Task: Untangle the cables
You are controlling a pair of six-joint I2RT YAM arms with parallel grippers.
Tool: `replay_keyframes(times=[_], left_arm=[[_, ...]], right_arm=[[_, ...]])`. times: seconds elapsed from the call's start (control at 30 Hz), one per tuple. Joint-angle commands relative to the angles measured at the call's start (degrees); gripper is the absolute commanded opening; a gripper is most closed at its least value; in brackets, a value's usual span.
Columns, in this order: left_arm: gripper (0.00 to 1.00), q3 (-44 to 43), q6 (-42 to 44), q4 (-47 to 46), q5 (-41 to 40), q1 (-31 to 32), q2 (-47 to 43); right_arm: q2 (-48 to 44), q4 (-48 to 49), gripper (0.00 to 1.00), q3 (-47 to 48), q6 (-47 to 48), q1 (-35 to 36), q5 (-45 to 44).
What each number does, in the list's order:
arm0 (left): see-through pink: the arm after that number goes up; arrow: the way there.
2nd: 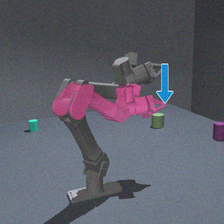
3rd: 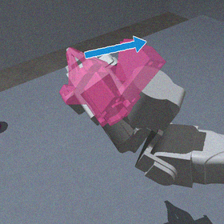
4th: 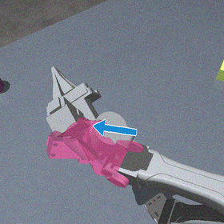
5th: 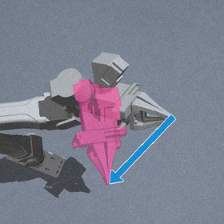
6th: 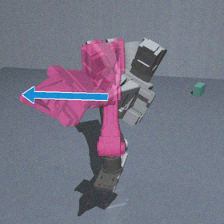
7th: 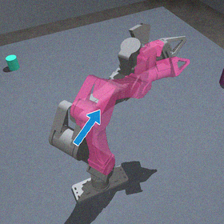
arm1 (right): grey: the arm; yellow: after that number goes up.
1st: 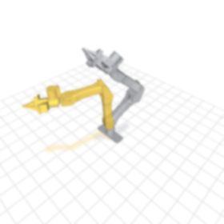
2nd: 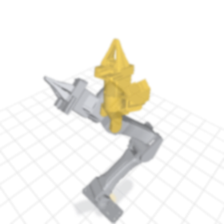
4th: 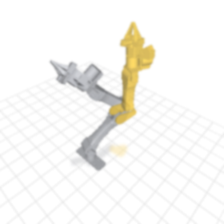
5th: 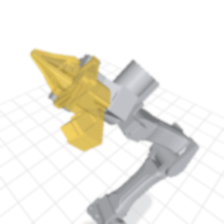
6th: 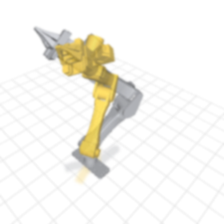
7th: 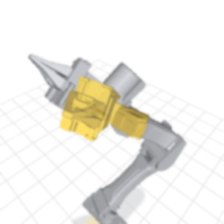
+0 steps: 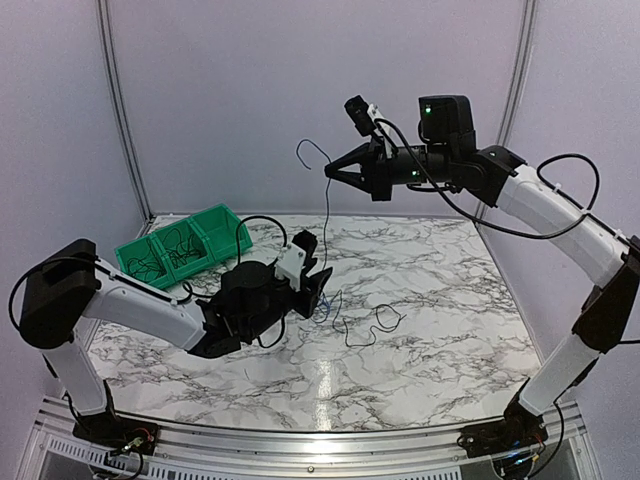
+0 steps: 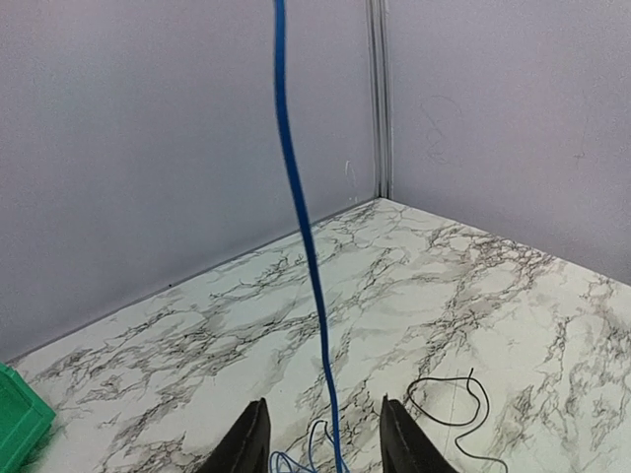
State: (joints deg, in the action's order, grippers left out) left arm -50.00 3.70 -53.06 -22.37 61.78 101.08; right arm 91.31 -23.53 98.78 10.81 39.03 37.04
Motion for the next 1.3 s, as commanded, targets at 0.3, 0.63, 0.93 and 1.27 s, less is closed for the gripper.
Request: replay_keyframes(times=[0.3, 0.63, 0.93, 1.27], left_arm=[[0.15, -4.1, 0.3, 1.0, 3.2, -1.1, 2.1], [0.00, -3.2, -1.2, 1.3, 4.4, -1.2, -0.2], [0.00, -2.8, -2.2, 9.7, 6.0, -2.3, -11.8], [0.00, -8.6, -6.5, 21.2, 3.7, -13.3, -13.8]], right_arm=[[0.7, 1.6, 0.00, 0.1, -0.8, 0.4, 0.5], [1.1, 2.1, 0.00, -0.2, -1.1, -0.4, -0.2], [9.8, 11.5, 0.00, -8.1, -12.4, -15.3, 5.2], [16.1, 7.8, 0.22, -12.3, -11.3, -15.8, 15.0]])
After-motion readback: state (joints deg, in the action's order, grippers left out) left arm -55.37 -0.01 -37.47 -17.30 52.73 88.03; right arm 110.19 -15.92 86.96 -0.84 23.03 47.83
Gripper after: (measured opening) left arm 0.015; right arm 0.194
